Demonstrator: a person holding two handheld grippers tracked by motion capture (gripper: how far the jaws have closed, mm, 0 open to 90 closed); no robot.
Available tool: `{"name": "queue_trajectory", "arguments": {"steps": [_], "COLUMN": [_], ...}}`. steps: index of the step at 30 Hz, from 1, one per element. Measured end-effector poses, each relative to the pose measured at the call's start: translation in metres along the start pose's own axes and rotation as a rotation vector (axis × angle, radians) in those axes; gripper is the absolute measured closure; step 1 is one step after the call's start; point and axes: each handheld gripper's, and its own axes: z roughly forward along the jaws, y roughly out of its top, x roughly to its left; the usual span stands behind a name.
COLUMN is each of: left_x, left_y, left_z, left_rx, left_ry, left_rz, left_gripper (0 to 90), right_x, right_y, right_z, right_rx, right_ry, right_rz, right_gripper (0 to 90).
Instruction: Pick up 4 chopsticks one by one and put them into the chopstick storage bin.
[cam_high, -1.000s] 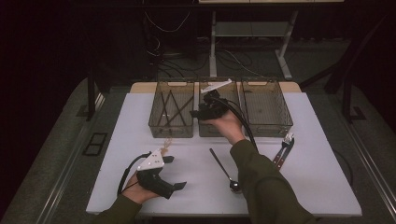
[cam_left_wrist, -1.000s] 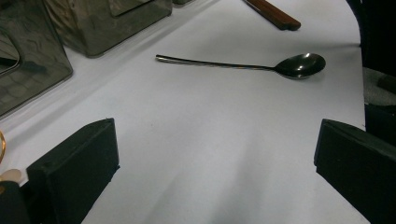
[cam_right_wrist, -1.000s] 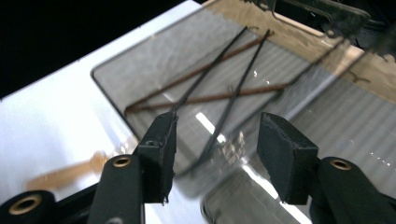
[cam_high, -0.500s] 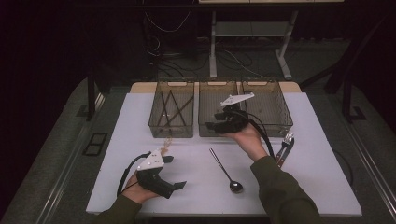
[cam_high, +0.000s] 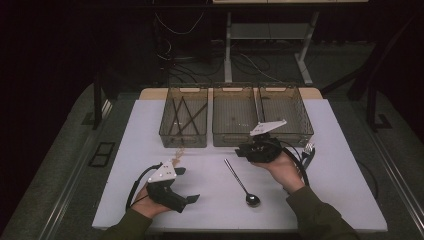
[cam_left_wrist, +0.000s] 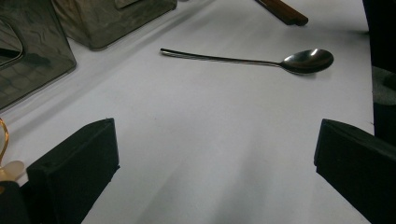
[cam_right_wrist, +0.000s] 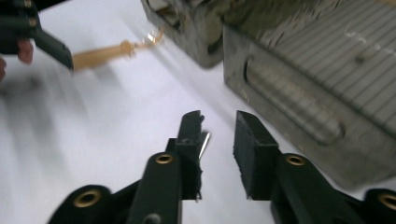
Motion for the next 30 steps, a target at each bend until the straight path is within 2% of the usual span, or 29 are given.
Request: {"name": "queue_trajectory", "arguments": {"steps": [8, 13, 20, 24, 30], "left_x": [0.0, 0.0, 0.0, 0.0, -0.001], "left_y": [0.0, 0.0, 0.0, 0.0, 0.001], "left_z": [0.0, 0.0, 0.0, 0.001, 0.001], "left_rx": [0.001, 0.0, 0.0, -0.004, 0.001], "left_ry": [0.003, 0.003, 0.001, 0.0, -0.004], "left_rz": [-0.004, -0.001, -0.003, -0.005, 0.005], "left_gripper": [0.0, 0.0, 0.0, 0.0, 0.0], "right_x": [0.005, 0.014, 0.025, 0.031, 0.024], "right_y": [-0.03, -0.044, -0.049, -0.054, -0.044], "right_z": [-0.002, 0.002, 0.008, 0.011, 0.018], "right_rx": [0.049, 0.103, 0.136, 0.166, 0.142], "right_ry": [-0.003, 0.024, 0.055, 0.044, 0.033], "right_rz": [-0.022, -0.041, -0.054, -0.087, -0.071], "right_gripper": [86.4, 89.8, 89.9, 89.9, 90.0]}}
